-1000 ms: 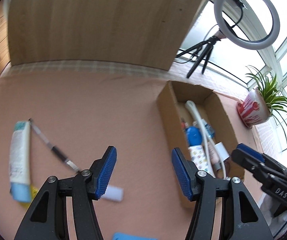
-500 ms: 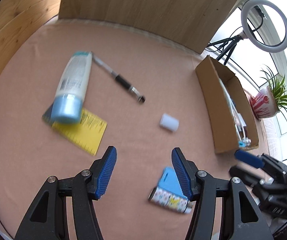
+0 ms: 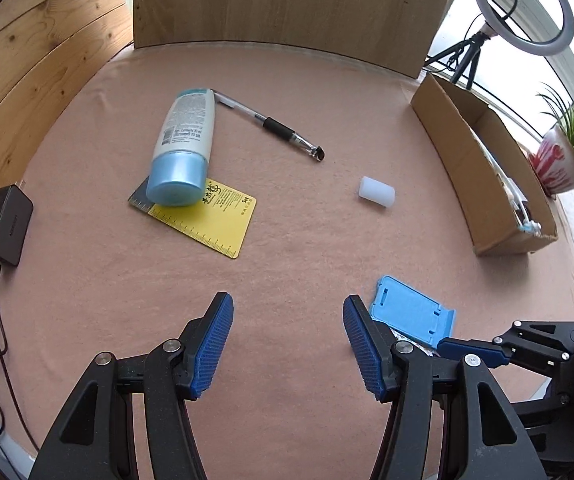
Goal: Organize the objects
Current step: 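Open both grippers and move both tools back to the pile, then grasp the blue phone stand with the right gripper while the left grasps the patterned lighter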
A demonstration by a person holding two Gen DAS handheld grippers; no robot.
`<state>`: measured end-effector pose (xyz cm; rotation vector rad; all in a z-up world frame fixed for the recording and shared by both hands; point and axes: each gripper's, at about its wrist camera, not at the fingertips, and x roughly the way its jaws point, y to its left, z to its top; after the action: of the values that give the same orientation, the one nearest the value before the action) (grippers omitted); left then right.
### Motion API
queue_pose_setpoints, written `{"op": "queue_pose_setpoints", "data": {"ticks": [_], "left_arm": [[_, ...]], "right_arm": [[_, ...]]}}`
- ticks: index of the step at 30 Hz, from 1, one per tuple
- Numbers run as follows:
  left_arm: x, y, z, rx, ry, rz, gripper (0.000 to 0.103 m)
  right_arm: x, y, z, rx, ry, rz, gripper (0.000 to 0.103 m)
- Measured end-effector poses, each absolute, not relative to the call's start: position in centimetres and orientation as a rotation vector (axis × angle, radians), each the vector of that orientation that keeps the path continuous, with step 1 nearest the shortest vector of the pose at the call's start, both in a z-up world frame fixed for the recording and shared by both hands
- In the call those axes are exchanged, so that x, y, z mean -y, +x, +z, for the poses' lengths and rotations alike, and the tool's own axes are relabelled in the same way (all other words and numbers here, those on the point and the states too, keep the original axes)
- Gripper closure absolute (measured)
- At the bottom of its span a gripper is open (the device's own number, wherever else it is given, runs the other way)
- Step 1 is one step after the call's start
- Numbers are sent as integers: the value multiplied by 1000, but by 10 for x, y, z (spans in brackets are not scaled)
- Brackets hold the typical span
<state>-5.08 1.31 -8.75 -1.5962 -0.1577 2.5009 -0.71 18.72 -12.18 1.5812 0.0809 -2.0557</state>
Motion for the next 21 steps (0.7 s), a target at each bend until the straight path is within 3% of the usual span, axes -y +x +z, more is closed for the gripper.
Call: {"op": "queue_pose_setpoints", "data": {"ticks": [9, 21], "left_arm": [[-6, -50, -84, 163, -1587, 2496, 42], [20, -45, -82, 211, -1600, 2528, 42]], "right_arm": [[-178, -6, -131, -54, 1605, -2017, 81], [-142, -25, -133, 30, 1584, -2001, 81]]}}
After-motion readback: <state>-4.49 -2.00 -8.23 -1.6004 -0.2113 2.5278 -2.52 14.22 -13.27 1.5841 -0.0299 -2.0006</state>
